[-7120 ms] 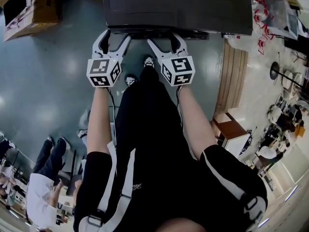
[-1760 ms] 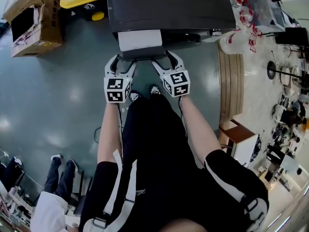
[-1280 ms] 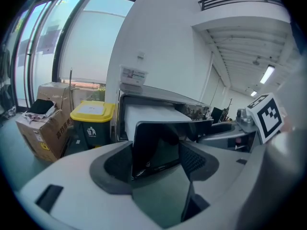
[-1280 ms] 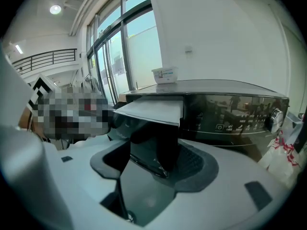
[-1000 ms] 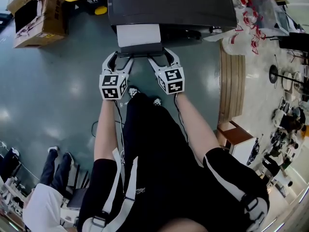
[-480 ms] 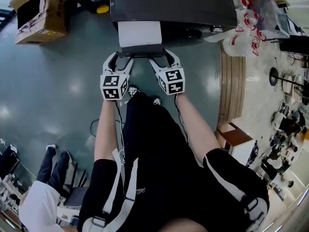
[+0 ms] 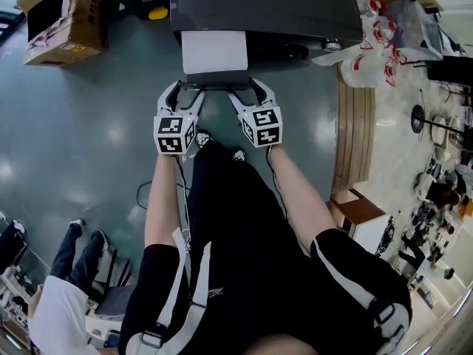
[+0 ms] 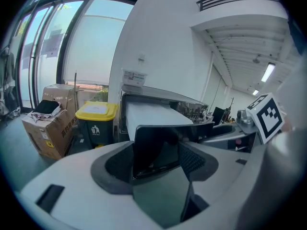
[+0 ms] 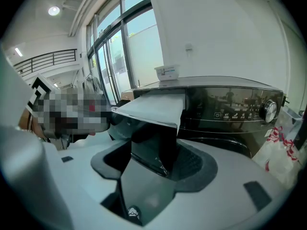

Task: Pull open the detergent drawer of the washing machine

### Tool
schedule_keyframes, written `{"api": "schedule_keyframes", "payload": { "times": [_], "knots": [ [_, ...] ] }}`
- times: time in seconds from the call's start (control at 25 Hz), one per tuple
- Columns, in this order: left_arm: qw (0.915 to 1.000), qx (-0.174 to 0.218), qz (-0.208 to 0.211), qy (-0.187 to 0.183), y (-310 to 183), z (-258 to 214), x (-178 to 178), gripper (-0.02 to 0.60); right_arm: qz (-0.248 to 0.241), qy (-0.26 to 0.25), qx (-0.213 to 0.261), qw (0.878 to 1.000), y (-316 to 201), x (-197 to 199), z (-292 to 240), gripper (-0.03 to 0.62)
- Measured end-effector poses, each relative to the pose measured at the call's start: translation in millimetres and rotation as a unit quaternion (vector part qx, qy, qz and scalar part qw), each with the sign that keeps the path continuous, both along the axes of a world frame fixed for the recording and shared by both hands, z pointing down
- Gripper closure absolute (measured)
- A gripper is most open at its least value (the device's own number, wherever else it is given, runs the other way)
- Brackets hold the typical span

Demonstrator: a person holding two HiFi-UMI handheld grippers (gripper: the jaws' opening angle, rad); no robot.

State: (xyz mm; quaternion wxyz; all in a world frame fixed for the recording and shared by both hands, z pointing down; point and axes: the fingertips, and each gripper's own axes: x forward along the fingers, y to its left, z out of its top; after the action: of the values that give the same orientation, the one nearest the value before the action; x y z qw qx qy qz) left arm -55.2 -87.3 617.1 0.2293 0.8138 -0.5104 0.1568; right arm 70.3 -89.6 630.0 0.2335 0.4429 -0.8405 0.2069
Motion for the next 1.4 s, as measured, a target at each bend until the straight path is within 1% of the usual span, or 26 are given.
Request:
{"api": "schedule_keyframes", "payload": {
  "times": [0.48, 1.4],
  "knots": [
    [1.0, 0.003, 0.002, -0.001, 14, 1, 0, 0.287, 0.001, 0.0, 0.0, 1.0, 14, 0, 2, 0.307],
    [0.9999, 0.005, -0.015, -0.001, 35, -3, 7, 0.287, -0.009, 0.001, -0.001, 1.0, 34, 5, 1, 0.312]
  ]
}}
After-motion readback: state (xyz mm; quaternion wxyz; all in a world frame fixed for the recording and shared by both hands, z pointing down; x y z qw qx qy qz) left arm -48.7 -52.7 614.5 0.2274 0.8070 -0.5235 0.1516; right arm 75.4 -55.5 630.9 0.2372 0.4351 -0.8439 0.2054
